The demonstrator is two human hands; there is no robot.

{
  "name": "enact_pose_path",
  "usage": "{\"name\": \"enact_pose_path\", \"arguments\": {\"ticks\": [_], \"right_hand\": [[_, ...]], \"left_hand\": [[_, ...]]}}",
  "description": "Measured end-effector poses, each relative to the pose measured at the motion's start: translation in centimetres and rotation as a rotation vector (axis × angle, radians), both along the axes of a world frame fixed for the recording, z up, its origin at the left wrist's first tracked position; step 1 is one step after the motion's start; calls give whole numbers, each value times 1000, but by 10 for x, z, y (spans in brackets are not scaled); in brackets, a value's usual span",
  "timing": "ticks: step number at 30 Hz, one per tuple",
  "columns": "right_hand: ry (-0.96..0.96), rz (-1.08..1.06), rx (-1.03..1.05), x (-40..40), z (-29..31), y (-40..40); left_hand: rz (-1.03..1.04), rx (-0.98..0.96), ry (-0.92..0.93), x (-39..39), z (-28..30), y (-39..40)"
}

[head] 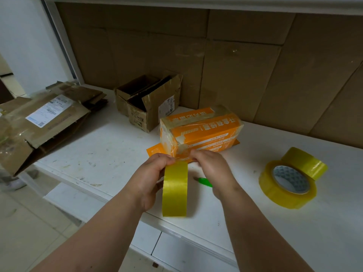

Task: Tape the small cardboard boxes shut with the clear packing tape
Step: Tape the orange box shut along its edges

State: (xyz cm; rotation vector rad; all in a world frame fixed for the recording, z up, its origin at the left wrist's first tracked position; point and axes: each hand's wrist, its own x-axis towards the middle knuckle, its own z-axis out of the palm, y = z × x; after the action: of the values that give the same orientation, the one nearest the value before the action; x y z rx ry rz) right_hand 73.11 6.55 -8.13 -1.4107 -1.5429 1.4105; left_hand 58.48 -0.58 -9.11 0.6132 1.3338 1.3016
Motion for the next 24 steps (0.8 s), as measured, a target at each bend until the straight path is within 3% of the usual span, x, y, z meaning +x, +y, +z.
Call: {"name": "enact_pose_path", "arguments": {"ticks": [3,8,20,22,24], "right_hand": [[154,68,-185,-13,-2,-7],[263,-12,-361,-23,-7,-4],[190,-44,-247,-33,9,-1],[193,-43,-237,-31,7,0],[178,-40,-219,-30,6,0]], "left_hand": [[-14,-6,16,0,2,-2],[-30,-9,39,0,5,-3],[-10,5,151,-2,14,-9],[122,47,318,-10,11,-5],[167,148,663,-21,12,6]]}}
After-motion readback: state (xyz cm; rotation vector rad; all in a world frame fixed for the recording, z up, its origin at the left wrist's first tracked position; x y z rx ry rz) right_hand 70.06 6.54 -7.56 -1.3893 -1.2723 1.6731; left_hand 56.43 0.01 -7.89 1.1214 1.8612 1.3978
